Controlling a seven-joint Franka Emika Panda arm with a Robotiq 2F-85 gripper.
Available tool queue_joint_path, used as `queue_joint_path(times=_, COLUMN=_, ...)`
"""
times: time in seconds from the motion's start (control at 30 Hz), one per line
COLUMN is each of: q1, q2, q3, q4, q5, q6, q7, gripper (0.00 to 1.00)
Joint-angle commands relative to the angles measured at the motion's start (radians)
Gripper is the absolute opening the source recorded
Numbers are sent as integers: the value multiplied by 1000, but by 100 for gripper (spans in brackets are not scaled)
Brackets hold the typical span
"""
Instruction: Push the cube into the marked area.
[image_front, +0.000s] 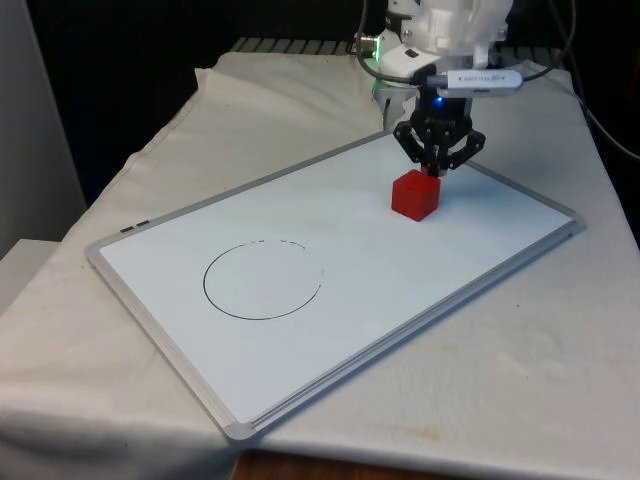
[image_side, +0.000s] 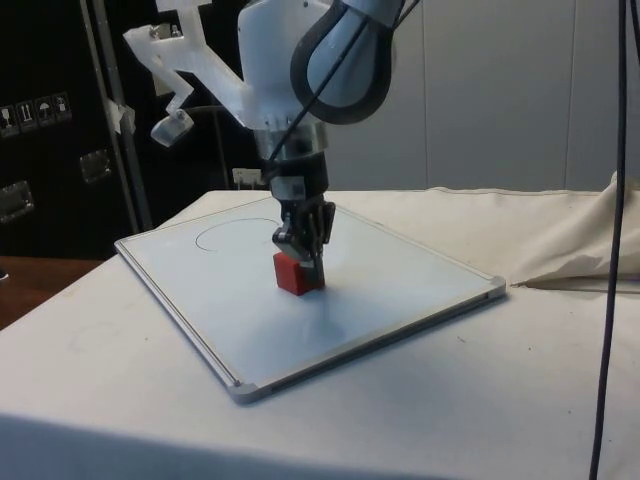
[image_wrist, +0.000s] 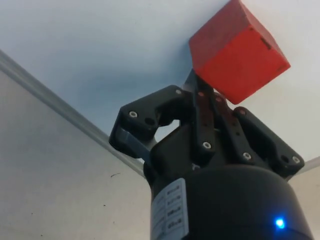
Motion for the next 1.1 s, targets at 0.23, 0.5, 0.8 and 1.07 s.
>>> queue_joint_path(times=0.23, q1=4, q2=16, q3=-5, q4=22, q5=-5, q6=-5, q7=62, gripper=0)
queue_joint_path(times=0.5, q1=4, q2=33, q3=-6, q4=49, q5=-6, q6=-11, q7=100, gripper=0)
queue_joint_path(times=0.8, q1=4, q2=70, q3=-20, q4=93, q5=-10, q6=-14, q7=130, gripper=0)
queue_joint_path(times=1.07, q1=10, q2=87, q3=-44, q4=114, q5=-22, q6=-16, q7=142, gripper=0)
